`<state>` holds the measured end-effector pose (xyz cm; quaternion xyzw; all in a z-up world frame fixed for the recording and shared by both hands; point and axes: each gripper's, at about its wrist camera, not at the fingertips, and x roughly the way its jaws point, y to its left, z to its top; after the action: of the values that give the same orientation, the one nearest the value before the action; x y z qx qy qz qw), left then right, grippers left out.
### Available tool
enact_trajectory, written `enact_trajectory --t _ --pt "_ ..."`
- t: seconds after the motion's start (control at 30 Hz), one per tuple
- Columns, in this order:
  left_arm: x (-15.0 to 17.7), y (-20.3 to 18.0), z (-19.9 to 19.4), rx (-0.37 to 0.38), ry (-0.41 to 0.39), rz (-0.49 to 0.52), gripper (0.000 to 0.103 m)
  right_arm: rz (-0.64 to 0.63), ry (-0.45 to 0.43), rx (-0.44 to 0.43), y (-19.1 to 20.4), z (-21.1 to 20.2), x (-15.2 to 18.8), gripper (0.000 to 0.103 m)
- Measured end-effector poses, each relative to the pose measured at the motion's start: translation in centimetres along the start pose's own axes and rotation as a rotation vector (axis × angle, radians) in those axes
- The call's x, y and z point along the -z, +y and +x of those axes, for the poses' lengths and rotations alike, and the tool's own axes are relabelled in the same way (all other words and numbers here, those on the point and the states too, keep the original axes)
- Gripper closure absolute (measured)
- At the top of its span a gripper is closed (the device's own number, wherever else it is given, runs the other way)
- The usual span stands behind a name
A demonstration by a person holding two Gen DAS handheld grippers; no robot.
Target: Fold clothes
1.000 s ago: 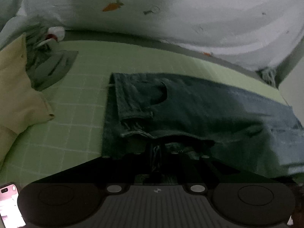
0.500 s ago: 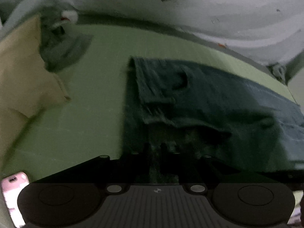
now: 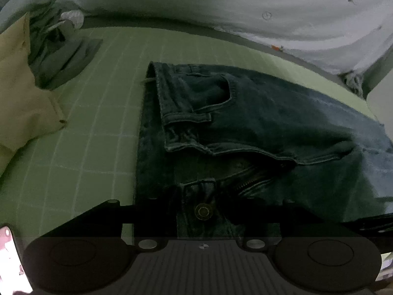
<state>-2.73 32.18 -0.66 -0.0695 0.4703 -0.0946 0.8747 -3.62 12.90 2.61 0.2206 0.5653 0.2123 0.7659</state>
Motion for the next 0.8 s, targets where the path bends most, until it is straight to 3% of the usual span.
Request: enact_trajectory --t 0.17,0.23,0.27,0.37,0.63,0.8 --pt "-0.1 0.1 0.6 -0.011 -0.011 0.02 0.051 -0.004 0.004 0.001 -0.1 0.1 0.0 0.045" --pt "-0.3 0.2 0.7 -0.014 -0.001 0.012 0.074 -0.001 0.005 -0.001 -0.2 0.1 -0.1 0.045" --pt "-0.3 0.2 0.7 -0.017 0.004 0.009 0.075 0.001 0.006 -0.002 -0.2 0.1 -0.1 0.045" --pt "-0.3 -0.2 0.0 -0.04 -0.01 0.027 0.094 0.007 0.005 -0.004 -0.4 0.1 -0.2 0.045" --pt "-2.1 -0.4 -2.2 -0.101 -0.133 0.038 0.095 0.024 -0.007 -0.004 -0.6 0.2 -0.4 0.045" --pt "-3.2 -1.0 -1.5 -0.164 -0.132 0.09 0.095 0.018 -0.058 0.011 -0.6 -0.5 -0.6 0.045"
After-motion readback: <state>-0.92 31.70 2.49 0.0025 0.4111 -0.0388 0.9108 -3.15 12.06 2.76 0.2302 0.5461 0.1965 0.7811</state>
